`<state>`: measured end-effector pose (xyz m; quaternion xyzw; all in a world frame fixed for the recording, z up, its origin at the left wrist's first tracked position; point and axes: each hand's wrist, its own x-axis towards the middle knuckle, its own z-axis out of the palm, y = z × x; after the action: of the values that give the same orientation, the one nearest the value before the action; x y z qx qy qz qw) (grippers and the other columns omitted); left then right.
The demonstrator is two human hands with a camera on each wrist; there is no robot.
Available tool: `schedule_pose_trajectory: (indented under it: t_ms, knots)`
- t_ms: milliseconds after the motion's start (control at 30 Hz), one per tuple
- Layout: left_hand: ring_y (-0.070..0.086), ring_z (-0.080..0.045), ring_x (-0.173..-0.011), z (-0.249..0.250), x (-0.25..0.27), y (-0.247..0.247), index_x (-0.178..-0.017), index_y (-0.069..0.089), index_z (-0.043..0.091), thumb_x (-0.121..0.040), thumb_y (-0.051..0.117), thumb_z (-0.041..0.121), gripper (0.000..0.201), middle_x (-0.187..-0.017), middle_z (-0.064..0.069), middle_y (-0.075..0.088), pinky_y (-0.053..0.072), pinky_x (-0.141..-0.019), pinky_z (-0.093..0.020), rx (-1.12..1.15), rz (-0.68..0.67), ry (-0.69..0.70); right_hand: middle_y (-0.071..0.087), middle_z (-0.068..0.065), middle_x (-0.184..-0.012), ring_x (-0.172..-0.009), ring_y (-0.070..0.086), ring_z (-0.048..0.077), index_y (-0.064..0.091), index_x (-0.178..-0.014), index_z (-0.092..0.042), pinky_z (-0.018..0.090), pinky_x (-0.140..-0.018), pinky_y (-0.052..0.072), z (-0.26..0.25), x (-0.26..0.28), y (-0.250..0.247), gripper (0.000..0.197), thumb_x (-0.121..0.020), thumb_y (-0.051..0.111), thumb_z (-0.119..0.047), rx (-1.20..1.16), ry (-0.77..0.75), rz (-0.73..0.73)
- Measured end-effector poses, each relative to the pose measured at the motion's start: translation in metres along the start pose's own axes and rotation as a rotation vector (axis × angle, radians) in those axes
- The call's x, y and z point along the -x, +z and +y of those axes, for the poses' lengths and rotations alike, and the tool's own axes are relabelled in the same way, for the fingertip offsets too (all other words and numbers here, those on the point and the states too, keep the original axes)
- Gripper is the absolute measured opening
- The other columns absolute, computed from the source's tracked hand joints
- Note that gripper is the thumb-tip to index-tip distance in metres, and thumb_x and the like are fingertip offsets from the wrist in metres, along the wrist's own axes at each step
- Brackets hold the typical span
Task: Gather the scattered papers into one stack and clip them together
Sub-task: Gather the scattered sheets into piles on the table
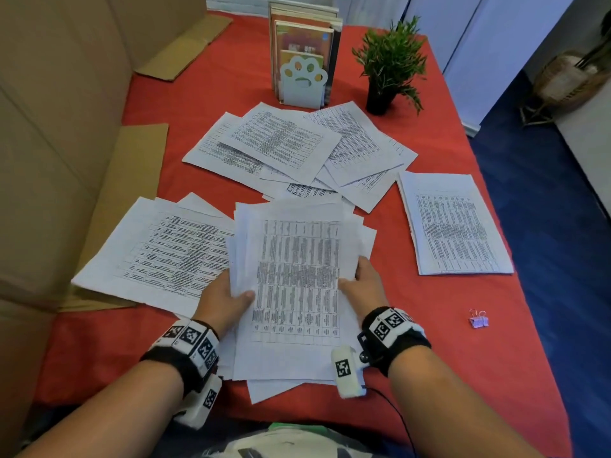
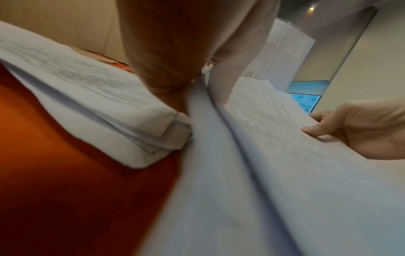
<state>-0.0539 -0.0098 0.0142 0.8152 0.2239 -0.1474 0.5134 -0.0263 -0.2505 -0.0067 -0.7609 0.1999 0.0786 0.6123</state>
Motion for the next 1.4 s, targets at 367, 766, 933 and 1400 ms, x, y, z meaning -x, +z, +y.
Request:
schedule_pose_trajectory:
  t_ms: [367, 766, 933, 1400]
  knots:
    - [0.057, -0.034, -0.100, -0.013, -0.025, -0.041, -0.116, 0.057, 0.008, -0.079, 0.051, -0.004, 0.039, -0.117, -0.019, 0.062, 0.046, -0.089, -0.039, -0.052, 0.174, -0.148, 0.052, 0.019, -0.126, -0.102, 0.056, 0.031, 0.046, -0.130, -0.009, 0.030, -0.094, 0.042, -0.001, -0.019, -0.015, 0.050, -0.082, 0.058, -0.007, 0.309, 0.150, 0.325]
    - [0.055, -0.034, -0.100, -0.013, -0.032, -0.042, -0.119, 0.054, 0.008, -0.079, 0.039, -0.011, 0.048, -0.108, -0.016, 0.060, 0.043, -0.084, -0.037, -0.042, 0.179, -0.127, 0.064, 0.010, -0.086, -0.086, 0.062, 0.027, 0.062, -0.097, -0.006, 0.026, -0.070, 0.045, -0.002, -0.025, -0.036, 0.025, -0.080, 0.048, 0.004, 0.173, 0.112, 0.172]
    - [0.053, -0.037, -0.106, -0.013, -0.035, -0.051, -0.126, 0.051, 0.002, -0.081, 0.039, -0.013, 0.049, -0.117, -0.022, 0.057, 0.038, -0.082, -0.034, -0.067, 0.249, -0.172, 0.057, 0.002, -0.095, -0.086, 0.057, 0.022, 0.049, -0.114, -0.013, 0.028, -0.074, 0.043, -0.006, -0.027, -0.052, 0.030, -0.085, 0.057, -0.011, 0.211, 0.121, 0.162]
    - [0.062, -0.037, -0.101, -0.005, -0.047, -0.045, -0.117, 0.058, 0.004, -0.079, 0.052, -0.007, 0.040, -0.112, -0.018, 0.066, 0.046, -0.096, -0.053, 0.260, 0.252, -0.243, 0.066, 0.011, -0.095, -0.083, 0.058, 0.023, 0.064, -0.099, -0.006, 0.030, -0.078, 0.046, -0.001, -0.029, -0.072, 0.018, -0.090, 0.048, -0.007, 0.354, 0.056, 0.106]
